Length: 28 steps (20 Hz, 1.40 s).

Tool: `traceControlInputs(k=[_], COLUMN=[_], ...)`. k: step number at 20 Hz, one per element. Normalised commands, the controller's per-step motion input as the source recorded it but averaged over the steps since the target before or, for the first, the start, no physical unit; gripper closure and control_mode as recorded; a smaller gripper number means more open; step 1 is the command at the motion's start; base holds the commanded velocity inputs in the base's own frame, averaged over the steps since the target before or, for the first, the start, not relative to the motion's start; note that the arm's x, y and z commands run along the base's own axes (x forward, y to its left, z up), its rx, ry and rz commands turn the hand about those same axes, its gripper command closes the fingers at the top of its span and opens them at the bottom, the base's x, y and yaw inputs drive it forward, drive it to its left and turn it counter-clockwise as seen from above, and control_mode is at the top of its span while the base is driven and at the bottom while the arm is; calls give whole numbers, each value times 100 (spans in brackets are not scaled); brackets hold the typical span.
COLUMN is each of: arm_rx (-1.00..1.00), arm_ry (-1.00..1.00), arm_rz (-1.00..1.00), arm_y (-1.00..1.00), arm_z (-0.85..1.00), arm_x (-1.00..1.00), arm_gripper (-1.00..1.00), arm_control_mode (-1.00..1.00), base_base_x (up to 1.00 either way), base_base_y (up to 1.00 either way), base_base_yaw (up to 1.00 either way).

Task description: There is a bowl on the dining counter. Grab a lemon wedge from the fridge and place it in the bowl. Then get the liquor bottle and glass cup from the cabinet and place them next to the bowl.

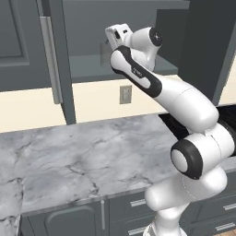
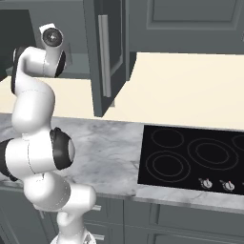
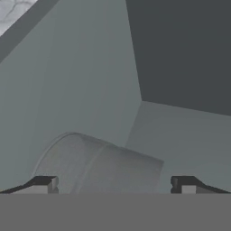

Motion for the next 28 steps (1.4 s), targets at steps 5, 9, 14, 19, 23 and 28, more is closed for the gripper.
traceControlInputs(k=[5, 9, 14, 19, 23, 28], arm_rx=[1, 3, 3, 3, 0, 0], arm_ry=[0, 2, 4, 1, 0, 0], arm_rz=[0, 0, 0, 0, 0, 0], arm_y=[0, -2, -7, -11, -8, -1], arm_z=[1, 4, 4, 0, 0, -1], arm_x=[5, 20, 26, 12, 2, 3], arm_gripper=[-100, -100, -100, -100, -100, -100], arm_control_mode=[-100, -100, -100, -100, -100, -100], base_base_x=[0, 0, 0, 0, 0, 0], base_base_y=[0, 0, 0, 0, 0, 0], base_base_yaw=[0, 0, 0, 0, 0, 0])
